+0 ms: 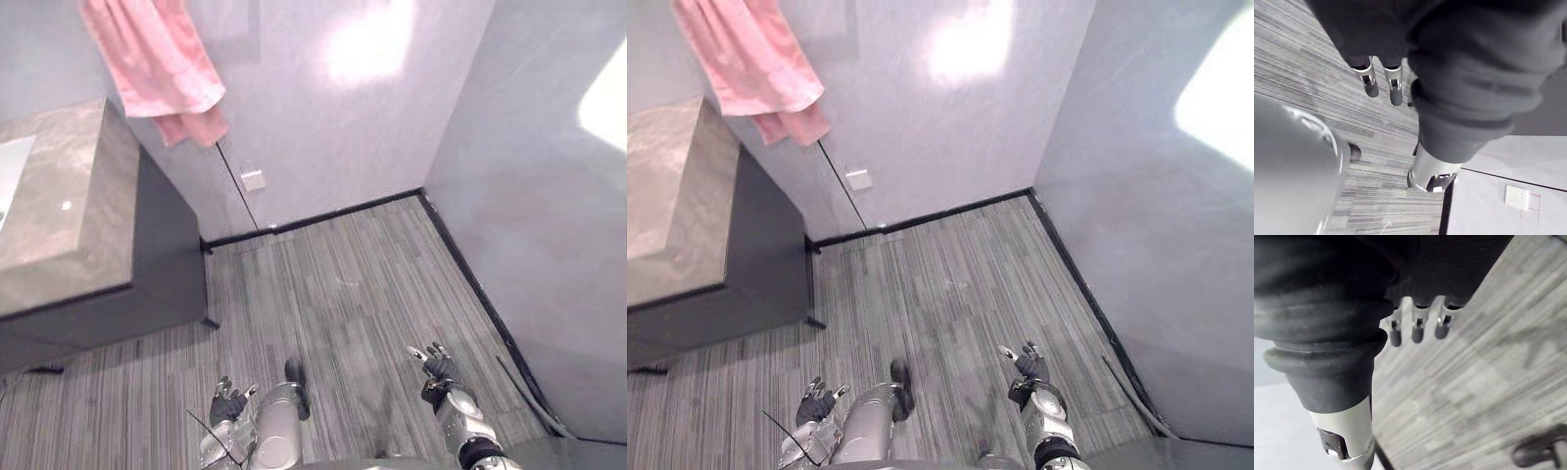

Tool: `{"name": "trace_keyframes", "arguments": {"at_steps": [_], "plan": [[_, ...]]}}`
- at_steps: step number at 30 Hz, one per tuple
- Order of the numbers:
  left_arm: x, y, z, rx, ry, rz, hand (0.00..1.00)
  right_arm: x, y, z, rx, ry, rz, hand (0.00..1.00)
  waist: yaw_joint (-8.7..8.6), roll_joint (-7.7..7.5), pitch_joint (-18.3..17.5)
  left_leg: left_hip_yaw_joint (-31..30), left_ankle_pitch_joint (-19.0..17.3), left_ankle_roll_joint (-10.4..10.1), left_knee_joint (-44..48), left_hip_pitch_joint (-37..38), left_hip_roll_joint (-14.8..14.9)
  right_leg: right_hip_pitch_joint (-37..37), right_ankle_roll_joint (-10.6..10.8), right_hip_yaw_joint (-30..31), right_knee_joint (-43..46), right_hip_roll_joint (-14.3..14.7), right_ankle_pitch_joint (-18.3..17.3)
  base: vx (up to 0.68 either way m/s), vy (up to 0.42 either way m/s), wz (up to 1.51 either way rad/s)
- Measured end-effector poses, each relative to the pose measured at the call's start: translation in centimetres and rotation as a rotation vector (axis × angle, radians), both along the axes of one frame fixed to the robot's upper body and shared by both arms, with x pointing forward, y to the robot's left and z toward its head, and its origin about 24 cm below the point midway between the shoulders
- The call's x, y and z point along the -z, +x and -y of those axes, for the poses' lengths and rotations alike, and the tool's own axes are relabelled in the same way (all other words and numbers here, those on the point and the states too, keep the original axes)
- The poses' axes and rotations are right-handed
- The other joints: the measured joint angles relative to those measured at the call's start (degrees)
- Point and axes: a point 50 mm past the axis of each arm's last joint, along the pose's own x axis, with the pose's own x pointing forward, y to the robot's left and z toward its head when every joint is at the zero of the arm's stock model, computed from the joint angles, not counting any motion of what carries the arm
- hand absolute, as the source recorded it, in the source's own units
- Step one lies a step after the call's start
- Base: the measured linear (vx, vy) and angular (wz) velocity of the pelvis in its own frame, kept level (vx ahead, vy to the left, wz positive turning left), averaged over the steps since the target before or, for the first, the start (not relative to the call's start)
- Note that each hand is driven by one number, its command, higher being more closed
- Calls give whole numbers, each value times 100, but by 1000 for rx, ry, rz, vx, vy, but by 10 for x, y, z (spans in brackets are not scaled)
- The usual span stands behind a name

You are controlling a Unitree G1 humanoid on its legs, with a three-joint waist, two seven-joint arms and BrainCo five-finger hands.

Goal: Organize washtable

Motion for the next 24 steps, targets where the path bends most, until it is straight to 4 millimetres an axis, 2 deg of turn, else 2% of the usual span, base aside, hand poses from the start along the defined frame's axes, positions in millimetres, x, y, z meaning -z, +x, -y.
{"name": "trace_keyframes", "arguments": {"at_steps": [1, 2, 4, 5, 6, 7, 8, 9, 10, 11, 12, 13, 14, 16, 17, 18, 19, 20, 21, 22, 23, 24], "plan": [[0, 0, -1, -9, 2, 1, 0, 0, 0, -4, -12, 5, -1, 0, 16, -108, -31, 16, 119, 157, 55, -29, -82, 6, -3, -35, 16, -72, -4, 505, 284, -25], [-3, 6, -8, -17, 18, 18, 0, -1, 4, -11, -37, 8, 9, 0, 44, -271, -48, 53, -27, 342, 245, -163, -186, -87, -79, -116, 115, -198, 132, 487, 246, 14], [-4, 6, -13, -37, 25, 17, 0, -3, 8, -20, -49, 29, 20, 0, 65, -331, -50, 118, -273, 636, 708, -197, -253, -109, 360, -64, 370, -404, 618, 544, 292, 12], [-3, 3, -15, -54, 24, 12, 0, -3, 9, -21, -54, 35, 24, 0, 104, -343, -50, 188, -448, 784, 881, -92, -290, -82, 492, -30, 575, -512, 791, 575, 314, -8], [-3, 0, -17, -67, 26, 6, 0, -2, 8, -21, -57, 36, 23, 0, 174, -366, -83, 289, -690, 845, 1017, 127, -390, -90, 657, -21, 976, -663, 949, 376, 204, -10], [-2, -3, -18, -68, 29, 1, 0, -1, 5, -20, -55, 36, 17, 0, 186, -404, -152, 323, -802, 844, 1028, 227, -472, -159, 661, -31, 1287, -741, 959, 521, 279, 11], [-1, -8, -20, -67, 37, -12, 0, 2, 0, -19, -49, 36, 3, 0, 163, -449, -310, 308, -1045, 849, 983, 392, -655, -451, 573, -43, 2143, -922, 1021, 331, 176, 47], [-1, -8, -19, -58, 39, -15, 0, 4, -4, -16, -39, 35, -7, 0, 86, -449, -380, 191, -1276, 844, 863, 591, -813, -881, 570, -27, 3208, -1063, 1424, 508, 267, 73], [-1, -8, -19, -48, 44, -15, 0, 7, -10, -16, -31, 38, -25, 0, -7, -462, -376, 61, -1338, 885, 730, 745, -922, -1233, 550, 8, 4063, -1155, 1862, 332, 175, 71], [-1, -7, -19, -41, 44, -17, 0, 9, -14, -16, -30, 41, -37, 0, -31, -474, -372, -6, -1370, 906, 630, 883, -976, -1551, 544, 65, 4725, -1191, 1831, 391, 186, 59], [0, -8, -18, -26, 46, -25, 0, 11, -17, -17, -31, 46, -48, 0, -55, -465, -360, -135, -1371, 908, 353, 1250, -1079, -2048, 373, 62, 5759, -1264, 1460, 447, 170, 52], [1, -11, -16, -10, 51, -38, 0, 14, -23, -17, -33, 44, -64, 0, -134, -376, -325, -268, -1370, 907, 28, 1768, -1116, -2353, 28, -176, 6312, -1270, 1027, 378, 132, 45], [1, -13, -16, 0, 56, -44, 0, 15, -27, -17, -34, 43, -69, 0, -151, -333, -316, -324, -1370, 907, -127, 2023, -1123, -2495, -127, -305, 6417, -1261, 841, 445, 130, 38], [0, -11, -14, 27, 66, -39, 0, 16, -35, -18, -53, 40, -67, 0, -208, -268, -297, -544, -1370, 906, -501, 2546, -1176, -3121, -185, -636, 6162, -1151, 326, 332, 46, 53], [-2, -7, -14, 44, 72, -28, 0, 15, -36, -19, -62, 42, -59, 0, -309, -326, -319, -743, -1373, 909, -574, 2647, -1202, -3372, -167, -693, 5767, -1063, 181, 343, -72, 108], [-3, 0, -12, 57, 71, -11, 0, 14, -36, -18, -62, 40, -54, 0, -450, -334, -304, -999, -1379, 896, -657, 2781, -1185, -3585, -125, -659, 4852, -845, 126, 432, -140, 126], [-4, 3, -8, 72, 72, -4, 0, 14, -37, -17, -57, 36, -49, 0, -463, -314, -300, -1119, -1435, 802, -682, 2900, -1116, -3626, -61, -565, 3719, -609, 178, 391, -148, 104], [-4, 4, -7, 81, 74, -3, 0, 13, -37, -16, -55, 35, -47, 0, -460, -309, -293, -1163, -1491, 716, -691, 2972, -1090, -3628, -28, -523, 3214, -523, 266, 366, -178, 71], [-4, 5, -4, 86, 71, 2, 0, 14, -39, -17, -50, 39, -49, 0, -421, -342, -306, -1257, -1657, 608, -671, 3106, -1055, -3611, -34, -431, 2332, -392, 570, 373, -213, 51], [-4, 2, -3, 86, 76, -2, 0, 14, -39, -19, -50, 45, -49, 0, -428, -382, -327, -1370, -1834, 526, -561, 3177, -1046, -3602, -53, -312, 1955, -353, 753, 378, -238, 65], [-4, 1, -3, 87, 76, -2, 0, 13, -41, -20, -46, 46, -42, 0, -431, -411, -345, -1531, -2107, 454, -314, 3165, -1025, -3597, -108, -162, 1963, -356, 891, 416, -303, 74], [-5, 2, -1, 96, 77, 1, 0, 11, -43, -18, -40, 41, -31, 0, -440, -368, -343, -1675, -2384, 390, 3, 3143, -943, -3612, -261, -196, 2285, -337, 1061, 423, -320, 88]]}}
